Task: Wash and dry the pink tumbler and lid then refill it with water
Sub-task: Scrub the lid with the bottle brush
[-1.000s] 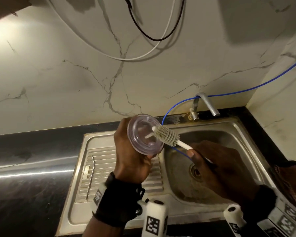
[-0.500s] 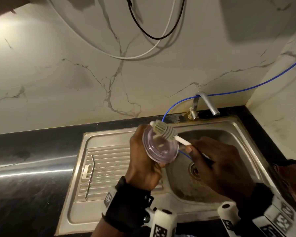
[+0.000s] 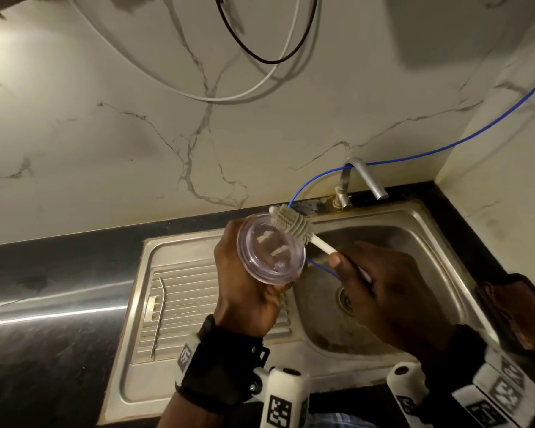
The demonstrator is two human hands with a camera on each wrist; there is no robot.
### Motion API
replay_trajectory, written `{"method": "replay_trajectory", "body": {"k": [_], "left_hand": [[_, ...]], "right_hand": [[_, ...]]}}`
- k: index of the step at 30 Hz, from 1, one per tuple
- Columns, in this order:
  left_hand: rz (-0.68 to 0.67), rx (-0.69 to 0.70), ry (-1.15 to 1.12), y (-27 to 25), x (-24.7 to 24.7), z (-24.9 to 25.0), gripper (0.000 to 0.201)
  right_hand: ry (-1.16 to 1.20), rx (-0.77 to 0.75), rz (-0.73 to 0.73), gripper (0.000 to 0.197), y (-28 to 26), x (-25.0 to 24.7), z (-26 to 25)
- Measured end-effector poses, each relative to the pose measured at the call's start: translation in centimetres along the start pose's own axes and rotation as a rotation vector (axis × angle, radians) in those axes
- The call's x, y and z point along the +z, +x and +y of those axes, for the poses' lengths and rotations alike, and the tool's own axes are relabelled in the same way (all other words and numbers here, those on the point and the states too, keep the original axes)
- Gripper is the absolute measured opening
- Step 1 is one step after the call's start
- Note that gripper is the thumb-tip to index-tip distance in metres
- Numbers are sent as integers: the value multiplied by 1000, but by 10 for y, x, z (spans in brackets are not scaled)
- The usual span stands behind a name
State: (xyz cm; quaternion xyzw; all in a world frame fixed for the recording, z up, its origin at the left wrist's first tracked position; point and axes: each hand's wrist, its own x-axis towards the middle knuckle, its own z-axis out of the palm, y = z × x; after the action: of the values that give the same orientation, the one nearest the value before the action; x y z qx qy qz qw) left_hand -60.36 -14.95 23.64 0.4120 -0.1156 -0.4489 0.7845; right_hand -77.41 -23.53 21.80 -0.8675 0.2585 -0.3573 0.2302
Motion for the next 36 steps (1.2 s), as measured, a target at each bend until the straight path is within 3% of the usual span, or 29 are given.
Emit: {"method": "replay_trajectory", "body": {"k": [2, 5, 6, 8, 10, 11, 13, 14, 16, 24, 27, 32, 36], "left_hand": [[38, -137, -4, -4, -3, -3, 12], [-48, -36, 69, -4, -3, -11, 31], [-61, -30, 86, -7, 0, -8, 16], [-28, -68, 104, -8, 6, 1, 64], [47, 1, 35, -4, 11, 11, 91], [54, 38, 12, -2, 9, 16, 90], [71, 38, -85, 4, 3, 23, 43], [91, 11, -114, 5, 3, 26, 30], [99, -54, -123, 6, 2, 25, 28], [42, -52, -113, 2, 12, 20, 30], [11, -12, -176, 4, 10, 22, 42], [8, -134, -227, 1, 7, 13, 56], [31, -66, -193, 1, 10, 12, 40]], "right_hand": [[19, 33, -7, 26, 7, 1, -5], [26, 45, -20, 29, 16, 2, -10], [35, 41, -24, 31, 17, 3, -11], [69, 33, -29, 32, 19, 2, -13], [78, 28, -46, 29, 14, -1, -12], [73, 21, -55, 27, 10, -2, -10], [55, 12, -77, 27, 0, -2, -7], [40, 12, -80, 28, -4, -1, -6], [32, 13, -58, 27, -8, 0, -7], [56, -7, 13, 30, -2, -2, -15], [63, -21, 15, 27, -13, -1, -17], [58, -45, 30, 26, -15, 1, -17], [43, -59, 54, 25, -10, 1, -23]]}}
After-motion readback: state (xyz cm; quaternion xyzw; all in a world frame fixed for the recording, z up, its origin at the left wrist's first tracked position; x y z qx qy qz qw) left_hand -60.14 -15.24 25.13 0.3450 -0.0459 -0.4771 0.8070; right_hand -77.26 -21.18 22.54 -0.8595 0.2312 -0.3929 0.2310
